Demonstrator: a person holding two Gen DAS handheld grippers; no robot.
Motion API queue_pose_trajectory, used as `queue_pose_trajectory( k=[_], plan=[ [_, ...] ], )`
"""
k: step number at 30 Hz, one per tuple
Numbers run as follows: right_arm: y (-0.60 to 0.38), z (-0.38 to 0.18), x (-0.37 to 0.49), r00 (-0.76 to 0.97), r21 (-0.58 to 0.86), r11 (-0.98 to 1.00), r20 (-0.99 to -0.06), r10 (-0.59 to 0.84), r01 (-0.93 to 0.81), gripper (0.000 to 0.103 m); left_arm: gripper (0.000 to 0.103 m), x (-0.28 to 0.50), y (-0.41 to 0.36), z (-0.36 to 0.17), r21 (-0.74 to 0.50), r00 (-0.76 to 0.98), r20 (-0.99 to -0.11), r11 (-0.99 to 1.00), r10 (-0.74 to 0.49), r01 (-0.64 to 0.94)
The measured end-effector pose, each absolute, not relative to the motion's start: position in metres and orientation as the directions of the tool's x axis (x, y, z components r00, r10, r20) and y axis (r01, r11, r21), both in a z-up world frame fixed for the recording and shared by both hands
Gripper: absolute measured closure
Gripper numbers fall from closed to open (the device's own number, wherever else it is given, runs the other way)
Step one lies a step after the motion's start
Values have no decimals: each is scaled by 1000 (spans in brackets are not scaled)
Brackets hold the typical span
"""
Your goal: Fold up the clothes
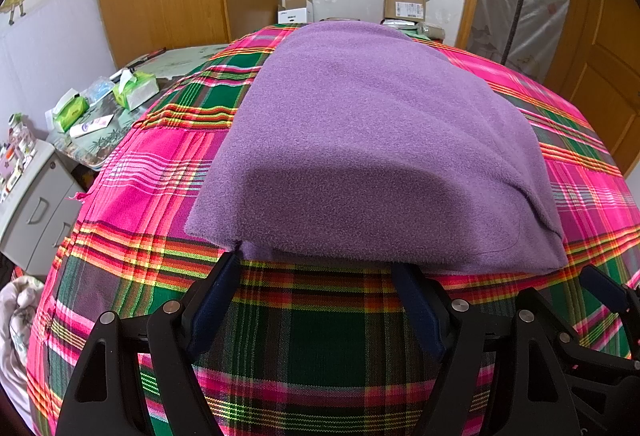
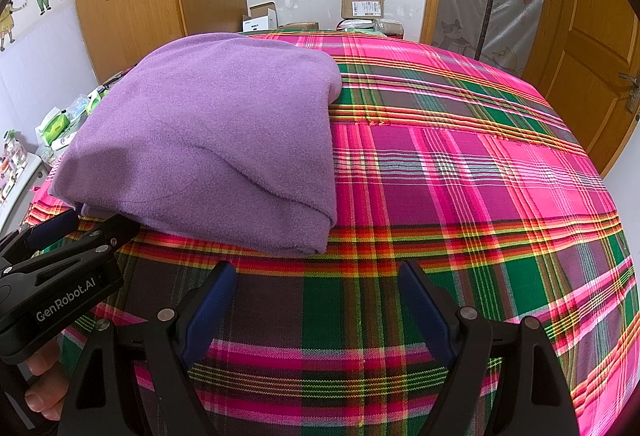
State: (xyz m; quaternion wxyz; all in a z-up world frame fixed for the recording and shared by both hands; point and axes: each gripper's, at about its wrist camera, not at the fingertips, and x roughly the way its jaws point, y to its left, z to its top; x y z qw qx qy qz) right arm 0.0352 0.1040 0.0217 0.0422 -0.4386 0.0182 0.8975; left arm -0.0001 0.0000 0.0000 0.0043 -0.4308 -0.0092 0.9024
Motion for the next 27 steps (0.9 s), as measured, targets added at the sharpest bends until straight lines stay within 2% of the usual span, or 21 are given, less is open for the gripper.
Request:
queue_pose_trajectory(
  k=[27],
  plan=[
    [103, 21, 34, -611, -3, -996, -790, 58, -91, 19, 24, -2, 0, -1, -18, -629, -778, -1000, 14, 0]
  ],
)
